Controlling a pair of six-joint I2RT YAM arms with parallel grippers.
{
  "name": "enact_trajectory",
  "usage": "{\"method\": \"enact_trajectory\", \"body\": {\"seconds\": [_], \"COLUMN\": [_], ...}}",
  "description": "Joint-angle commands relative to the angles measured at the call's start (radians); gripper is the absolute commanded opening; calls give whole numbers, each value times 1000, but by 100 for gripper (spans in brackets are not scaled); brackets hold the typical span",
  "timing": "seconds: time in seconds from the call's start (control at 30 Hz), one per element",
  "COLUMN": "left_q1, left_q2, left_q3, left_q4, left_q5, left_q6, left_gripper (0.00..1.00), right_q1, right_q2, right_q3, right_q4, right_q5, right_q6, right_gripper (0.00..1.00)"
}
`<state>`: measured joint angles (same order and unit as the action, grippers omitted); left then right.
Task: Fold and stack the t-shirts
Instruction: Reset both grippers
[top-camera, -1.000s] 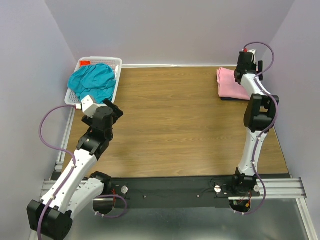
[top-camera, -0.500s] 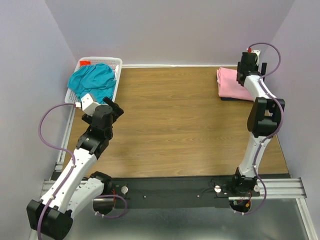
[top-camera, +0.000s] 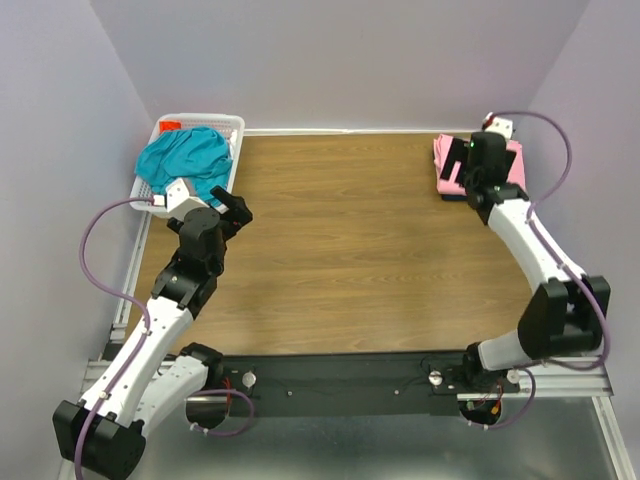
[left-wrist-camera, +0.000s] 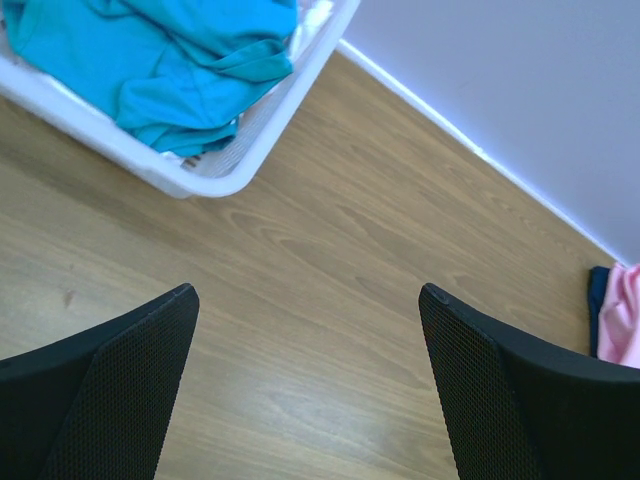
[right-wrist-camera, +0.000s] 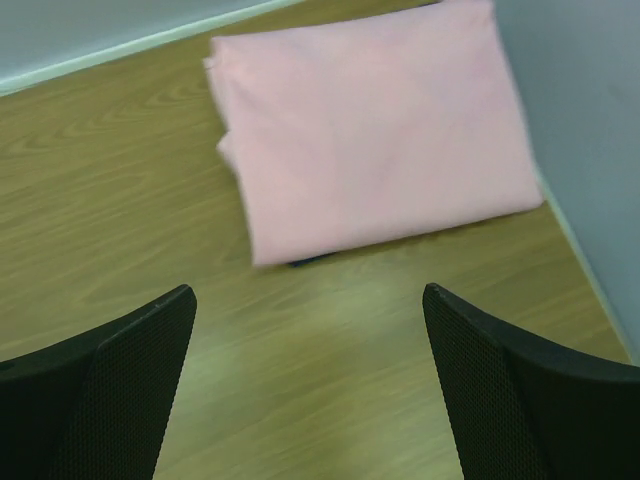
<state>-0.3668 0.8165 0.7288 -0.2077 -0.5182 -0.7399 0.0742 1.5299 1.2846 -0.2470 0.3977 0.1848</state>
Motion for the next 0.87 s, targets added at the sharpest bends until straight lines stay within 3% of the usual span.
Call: {"method": "enact_trajectory", "body": {"seconds": [0.0,0.2,0.33,0.6,0.83], "left_q1": [3,5,3,5,5], "left_q2": [6,87,131,84,29], "left_q3": [-20,-14,14,-54,-106], "left_q4": [149,200,185,186,183], "left_q5": [98,179,204,161,147], "left_q6": [57,114,128,66,43], "left_gripper": [98,98,98,98,98], "right_q1": [65,72,73,75,73], "right_q2": [-170,-420,-652,-853,-901], "right_q3": [-220,-604,-760,-854,-867], "right_q4": [6,101,140,135,135], "right_q5": [-11,-208,-304,-278,-234], "right_q6": [172,310,324,311,332], "right_gripper": [100,100,100,100,100]}}
